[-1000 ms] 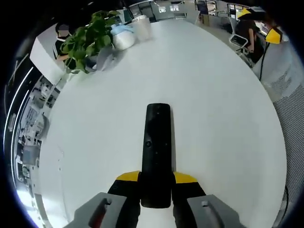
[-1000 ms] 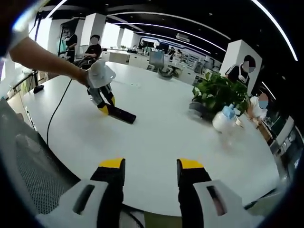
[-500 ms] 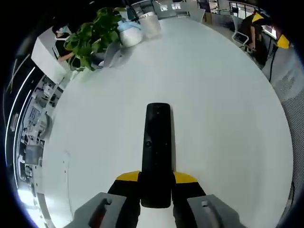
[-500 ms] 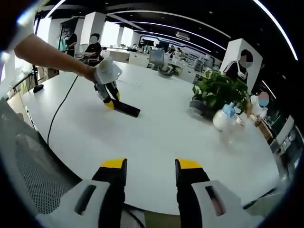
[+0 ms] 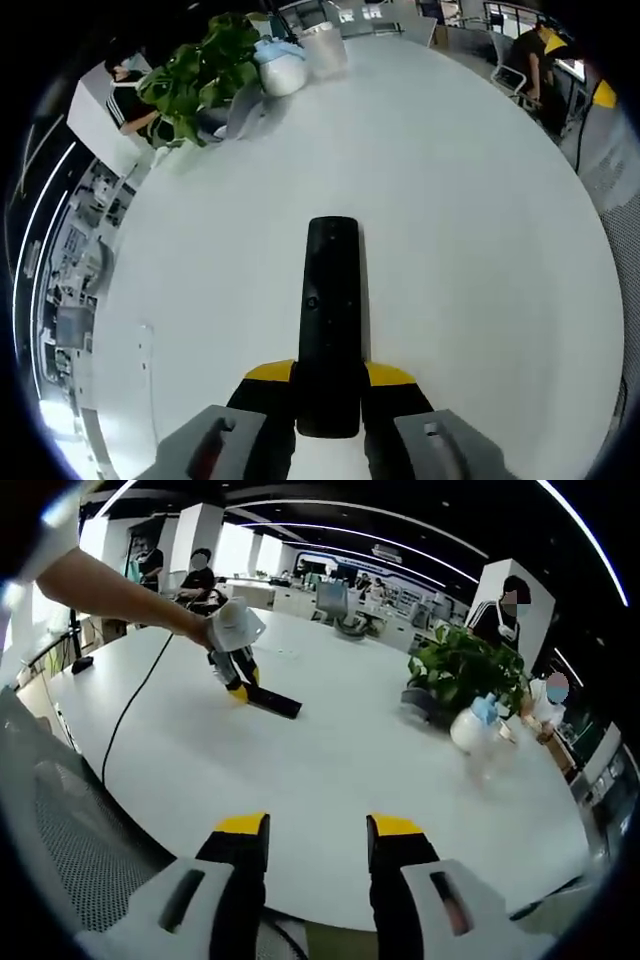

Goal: Press the specified remote control buttons in sequence, fully releasing each button before pressing the next.

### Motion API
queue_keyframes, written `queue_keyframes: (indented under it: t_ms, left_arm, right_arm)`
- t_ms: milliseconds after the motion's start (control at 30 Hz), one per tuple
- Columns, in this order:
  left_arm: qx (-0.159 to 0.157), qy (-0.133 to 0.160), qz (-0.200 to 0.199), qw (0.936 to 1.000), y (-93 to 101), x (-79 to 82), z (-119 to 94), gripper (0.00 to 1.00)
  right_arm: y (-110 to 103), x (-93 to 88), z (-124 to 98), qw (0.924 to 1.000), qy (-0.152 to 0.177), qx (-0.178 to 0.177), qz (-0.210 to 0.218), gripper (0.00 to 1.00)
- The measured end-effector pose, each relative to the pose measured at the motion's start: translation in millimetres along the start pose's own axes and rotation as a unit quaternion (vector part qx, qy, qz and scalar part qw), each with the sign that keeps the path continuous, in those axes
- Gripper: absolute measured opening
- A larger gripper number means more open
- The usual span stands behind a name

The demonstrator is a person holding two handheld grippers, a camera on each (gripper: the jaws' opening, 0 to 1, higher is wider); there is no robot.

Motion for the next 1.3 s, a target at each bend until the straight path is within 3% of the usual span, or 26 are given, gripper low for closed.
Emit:
queue_keyframes:
  t_ms: [200, 367, 600, 700, 900, 967, 1067, 1300]
  left_arm:
    - [-0.017, 0.002, -0.002, 0.9999, -2.5, -1.0, 4.7, 0.24]
    - [-0.017, 0.003, -0.027, 0.9995, -1.8, -2.9, 8.1, 0.24]
    - [-0.040, 0.026, -0.050, 0.9976, -3.4, -6.8, 10.5, 0.24]
    - [-0.041, 0.035, -0.052, 0.9972, -4.7, -7.3, 9.4, 0.24]
    - [-0.030, 0.055, -0.100, 0.9930, -5.9, -10.0, 8.1, 0.25]
    - [-0.009, 0.053, -0.109, 0.9925, -11.0, -11.1, 7.3, 0.31]
    - [-0.015, 0.054, -0.116, 0.9916, -10.1, -9.8, 7.0, 0.38]
    - [0.012, 0.058, -0.123, 0.9906, -10.1, -11.9, 5.4, 0.47]
  right_arm:
    - [-0.6, -0.3, 0.0, 1.0000, -0.001, 0.002, 0.002, 0.38]
    - [-0.6, -1.6, 0.4, 1.0000, -0.004, 0.003, 0.002, 0.37]
    - [-2.2, -2.6, 0.4, 0.9999, -0.009, 0.009, 0.001, 0.35]
    - [-1.9, -2.8, 0.3, 0.9999, -0.010, 0.008, 0.001, 0.35]
    - [-3.1, -2.3, 0.2, 0.9999, -0.010, 0.011, -0.001, 0.35]
    - [-3.7, -1.0, -0.2, 0.9999, -0.006, 0.014, 0.005, 0.36]
    - [-3.2, -1.4, -0.2, 0.9999, -0.006, 0.012, 0.005, 0.36]
    - [-4.2, -2.9, 0.1, 0.9998, -0.011, 0.014, 0.003, 0.35]
Point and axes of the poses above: the point that each gripper's makers call its tool centre point, and the gripper's own axes: z roughly forward along the fingers, y roughly to its right, x roughly out of its top, the point moved 4 cm from there along -z, roughly backward along the fingers, and after that the axes turned 2 degrees about z, right-handed, at the moved point
